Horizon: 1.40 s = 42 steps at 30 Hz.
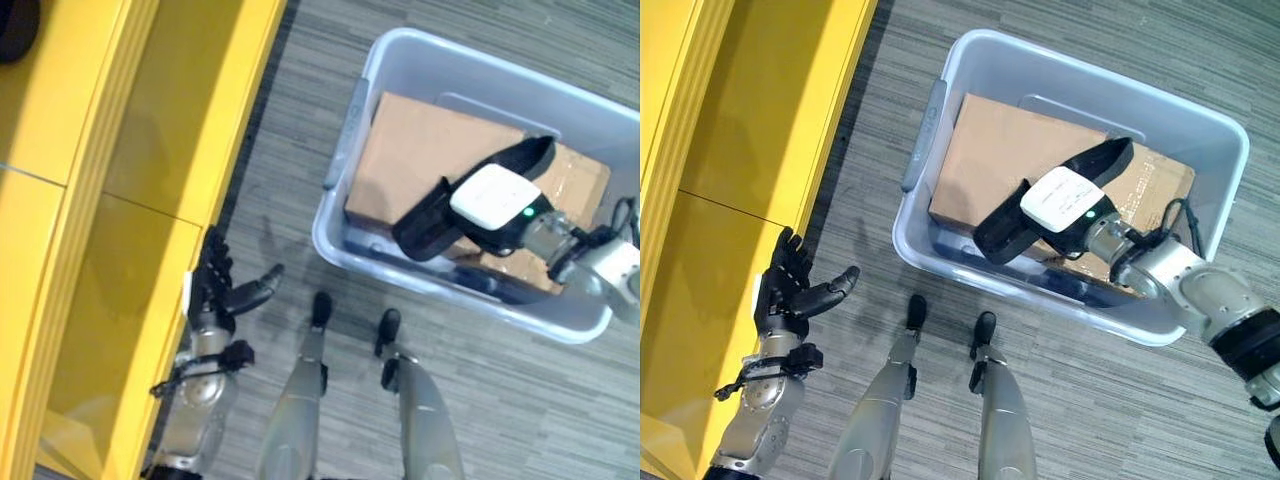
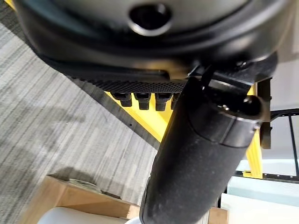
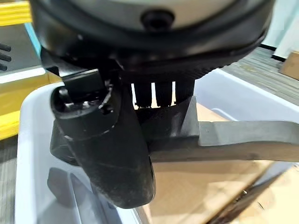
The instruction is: Move parts from the plastic box to the shelf.
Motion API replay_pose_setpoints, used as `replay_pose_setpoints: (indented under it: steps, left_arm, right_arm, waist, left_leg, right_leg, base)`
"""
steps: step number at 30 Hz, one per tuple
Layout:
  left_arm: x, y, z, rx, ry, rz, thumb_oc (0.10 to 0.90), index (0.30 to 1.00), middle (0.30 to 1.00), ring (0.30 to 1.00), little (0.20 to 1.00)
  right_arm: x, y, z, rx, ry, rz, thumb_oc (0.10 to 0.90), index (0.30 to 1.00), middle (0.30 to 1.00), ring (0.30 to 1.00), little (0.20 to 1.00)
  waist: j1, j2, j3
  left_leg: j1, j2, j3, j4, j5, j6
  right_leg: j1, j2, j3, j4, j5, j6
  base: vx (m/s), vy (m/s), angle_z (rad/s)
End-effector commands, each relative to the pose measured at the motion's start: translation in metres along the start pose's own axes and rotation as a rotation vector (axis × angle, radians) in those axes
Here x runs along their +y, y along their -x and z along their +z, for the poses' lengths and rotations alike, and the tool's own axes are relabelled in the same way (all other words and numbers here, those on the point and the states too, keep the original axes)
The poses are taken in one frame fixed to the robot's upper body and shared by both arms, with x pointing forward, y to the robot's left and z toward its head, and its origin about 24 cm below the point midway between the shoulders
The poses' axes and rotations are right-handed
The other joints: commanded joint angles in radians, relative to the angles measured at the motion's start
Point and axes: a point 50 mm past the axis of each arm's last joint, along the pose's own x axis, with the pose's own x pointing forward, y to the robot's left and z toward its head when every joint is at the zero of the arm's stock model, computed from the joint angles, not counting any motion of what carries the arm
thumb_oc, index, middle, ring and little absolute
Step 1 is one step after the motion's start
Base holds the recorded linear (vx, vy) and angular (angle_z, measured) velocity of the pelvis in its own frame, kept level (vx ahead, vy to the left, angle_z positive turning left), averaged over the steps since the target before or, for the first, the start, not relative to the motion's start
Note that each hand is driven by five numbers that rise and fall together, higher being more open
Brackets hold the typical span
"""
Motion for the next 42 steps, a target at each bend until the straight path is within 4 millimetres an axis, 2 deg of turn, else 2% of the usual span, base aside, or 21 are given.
replay_pose_setpoints:
  steps: [1,11,16,21,29,32,33,42]
  left_arm:
    - [-0.002,0.002,0.033,-0.173,0.012,-0.036,0.900,1.000,1.000,1.000,1.000]
    - [0.000,0.002,0.034,-0.171,0.008,-0.049,0.900,1.000,1.000,1.000,1.000]
    - [0.001,0.001,0.041,-0.203,-0.032,-0.060,0.900,1.000,1.000,1.000,1.000]
    - [0.006,-0.003,0.056,-0.300,-0.174,-0.049,0.900,1.000,1.000,1.000,1.000]
    - [0.007,-0.011,0.086,-0.484,-0.416,-0.058,0.900,1.000,1.000,1.000,1.000]
    - [0.007,-0.010,0.092,-0.526,-0.478,-0.068,0.900,1.000,1.000,1.000,1.000]
    - [0.006,-0.009,0.096,-0.552,-0.520,-0.090,0.900,1.000,1.000,1.000,1.000]
    - [-0.004,-0.008,0.105,-0.632,-0.642,-0.159,0.900,1.000,1.000,1.000,1.000]
  right_arm:
    - [-0.063,0.001,-0.019,0.017,0.065,-0.221,0.400,0.300,0.300,0.300,0.300]
    - [-0.069,0.014,-0.018,0.050,-0.066,-0.339,0.400,0.300,0.300,0.300,0.300]
    - [-0.069,0.021,-0.016,0.062,-0.139,-0.388,0.400,0.300,0.300,0.300,0.300]
    - [-0.069,0.029,-0.015,0.063,-0.214,-0.425,0.400,0.300,0.300,0.300,0.300]
    - [-0.080,0.029,-0.006,0.002,-0.311,-0.490,0.400,0.300,0.300,0.300,0.300]
    - [-0.082,0.030,-0.002,-0.019,-0.357,-0.514,0.400,0.300,0.300,0.300,0.300]
    - [-0.082,0.031,0.000,-0.030,-0.382,-0.521,0.400,0.300,0.300,0.300,0.300]
    - [-0.081,0.034,0.008,-0.074,-0.457,-0.530,0.400,0.300,0.300,0.300,0.300]
  waist:
    - [-0.018,0.009,0.006]
    - [-0.040,0.004,-0.040]
    - [-0.054,-0.002,-0.080]
    - [-0.068,-0.018,-0.122]
    - [-0.090,-0.044,-0.207]
    - [-0.102,-0.050,-0.246]
    - [-0.114,-0.055,-0.279]
    - [-0.150,-0.057,-0.363]
  left_leg:
    - [0.086,0.041,-0.001,0.006,-0.043,-0.058]
    - [0.146,0.042,0.015,0.019,-0.066,-0.048]
    - [0.181,0.048,0.025,0.018,-0.077,-0.046]
    - [0.220,0.055,0.040,0.007,-0.087,-0.043]
    - [0.286,0.065,0.069,-0.019,-0.103,-0.041]
    - [0.317,0.070,0.086,-0.033,-0.110,-0.038]
    - [0.343,0.075,0.100,-0.036,-0.121,-0.033]
    - [0.419,0.088,0.144,-0.058,-0.143,-0.033]
  right_leg:
    - [0.193,-0.065,0.010,-0.144,0.046,0.116]
    - [0.249,-0.065,0.028,-0.160,0.046,0.118]
    - [0.281,-0.063,0.037,-0.184,0.051,0.120]
    - [0.312,-0.056,0.052,-0.207,0.059,0.124]
    - [0.360,-0.043,0.080,-0.255,0.077,0.128]
    - [0.380,-0.037,0.099,-0.277,0.084,0.130]
    - [0.400,-0.033,0.113,-0.289,0.085,0.133]
    - [0.450,-0.019,0.159,-0.320,0.084,0.141]
  base:
    - [-0.01,0.024,-0.04]
    - [0.01,0.009,-0.04]
    - [0.03,0.003,-0.10]
    - [0.03,-0.001,-0.09]
    - [0.04,-0.013,-0.11]
    - [0.09,-0.005,-0.26]
    - [0.13,-0.006,-0.17]
    - [0.07,-0.004,-0.21]
